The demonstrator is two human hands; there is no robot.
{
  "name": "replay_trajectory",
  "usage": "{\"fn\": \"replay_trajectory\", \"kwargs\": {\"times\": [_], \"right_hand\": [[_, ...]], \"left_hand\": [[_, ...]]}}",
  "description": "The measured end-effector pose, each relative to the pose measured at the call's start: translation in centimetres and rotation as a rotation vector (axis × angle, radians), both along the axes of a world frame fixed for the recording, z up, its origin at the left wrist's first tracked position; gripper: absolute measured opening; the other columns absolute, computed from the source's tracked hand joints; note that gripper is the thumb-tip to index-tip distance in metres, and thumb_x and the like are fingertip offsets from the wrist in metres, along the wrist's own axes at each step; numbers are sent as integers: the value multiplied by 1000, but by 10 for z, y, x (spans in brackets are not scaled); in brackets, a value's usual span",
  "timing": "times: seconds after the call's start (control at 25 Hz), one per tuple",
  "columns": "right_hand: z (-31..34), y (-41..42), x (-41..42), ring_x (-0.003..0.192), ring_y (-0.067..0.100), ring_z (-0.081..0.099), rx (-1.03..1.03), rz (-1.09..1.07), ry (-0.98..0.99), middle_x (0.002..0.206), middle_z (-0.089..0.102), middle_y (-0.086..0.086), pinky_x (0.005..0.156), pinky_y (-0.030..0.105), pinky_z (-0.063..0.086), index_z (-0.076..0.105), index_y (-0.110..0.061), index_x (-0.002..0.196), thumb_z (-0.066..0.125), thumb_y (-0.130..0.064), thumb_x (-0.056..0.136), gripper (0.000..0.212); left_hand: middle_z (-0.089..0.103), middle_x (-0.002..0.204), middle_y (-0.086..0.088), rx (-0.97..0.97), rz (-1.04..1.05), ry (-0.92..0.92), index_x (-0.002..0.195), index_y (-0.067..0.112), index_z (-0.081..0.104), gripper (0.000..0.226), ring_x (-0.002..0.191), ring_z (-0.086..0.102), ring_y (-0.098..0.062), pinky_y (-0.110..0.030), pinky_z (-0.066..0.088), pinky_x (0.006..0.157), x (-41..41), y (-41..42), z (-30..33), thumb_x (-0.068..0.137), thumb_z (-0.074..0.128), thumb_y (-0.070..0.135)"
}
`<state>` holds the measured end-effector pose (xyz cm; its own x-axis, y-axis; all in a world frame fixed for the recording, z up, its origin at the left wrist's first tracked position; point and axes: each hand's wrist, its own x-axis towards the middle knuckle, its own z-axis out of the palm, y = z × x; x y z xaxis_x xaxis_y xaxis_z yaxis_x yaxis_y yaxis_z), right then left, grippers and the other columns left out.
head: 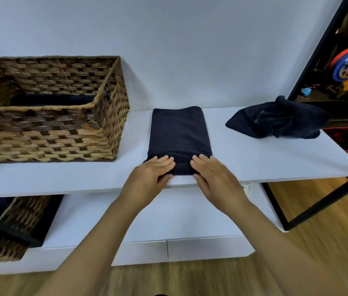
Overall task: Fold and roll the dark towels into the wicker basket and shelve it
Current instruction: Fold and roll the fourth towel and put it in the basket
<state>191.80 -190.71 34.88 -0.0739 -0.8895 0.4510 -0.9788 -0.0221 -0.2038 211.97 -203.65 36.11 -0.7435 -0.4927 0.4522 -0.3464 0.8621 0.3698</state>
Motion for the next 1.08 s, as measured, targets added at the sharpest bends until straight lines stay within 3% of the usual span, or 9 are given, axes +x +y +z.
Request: {"fn": "replay_trajectory", "kwargs": {"times": [0.12,0.24,0.36,0.52,0.68,0.84,0.96,1.04,1.08], "right_hand": [[11,3,-5,125,21,57,53,-94,-205,131,64,0,93,35,54,66,-12,129,69,-31,93,40],[17,-2,-9,103,22,51,81,-154,-113,115,61,-3,82,37,52,67,-13,119,62,-34,96,31],[22,0,-6,93,22,42,125,-176,-51,106,52,0,86,37,39,64,-15,101,50,-34,102,24],[38,-2,-6,87,21,36,350,-245,-86,88,43,-5,84,35,32,49,-20,82,18,-41,103,42],[54,-21,-10,81,25,47,447,-314,-156,75,49,-3,87,40,37,42,-20,77,29,-42,106,40],[53,-31,-6,89,24,45,376,-362,-132,97,49,-1,82,37,34,44,-19,96,45,-38,104,21],[56,-34,-1,80,28,47,218,-381,181,91,52,5,71,38,32,57,-16,82,67,-28,93,19],[56,-33,10,73,31,53,23,-223,209,84,59,9,64,39,38,63,-12,72,76,-15,82,17],[49,-33,19,84,31,58,-14,-60,117,93,64,9,69,41,45,68,-11,79,70,-12,85,6]], "left_hand": [[63,137,4,96,38,-41,132,15,66,43,131,56,-13,-34,41,114,11,-12,3,91,74,21],[71,115,-7,-7,128,-88,122,7,70,28,108,65,-26,-40,56,91,5,-5,7,95,68,17],[63,94,-2,-86,194,-95,103,11,68,16,85,55,-22,-35,47,73,7,12,8,101,56,21],[52,74,7,-114,362,-330,82,20,55,40,79,46,-19,-35,28,77,-8,10,32,106,26,31],[61,83,4,6,482,-587,96,20,54,32,80,55,-23,-44,32,89,-31,2,50,109,28,33],[54,109,2,-103,519,-418,121,23,49,24,105,53,-25,-47,40,90,-40,5,49,100,57,29],[60,89,-3,-297,249,-78,98,13,65,11,83,55,-27,-38,43,74,-45,18,23,87,67,10],[60,80,-5,-278,161,59,89,7,69,7,76,54,-25,-36,44,71,-43,32,7,89,63,11],[62,80,-6,-230,142,77,90,5,70,7,77,55,-25,-34,46,74,-41,34,3,87,65,8]]}}
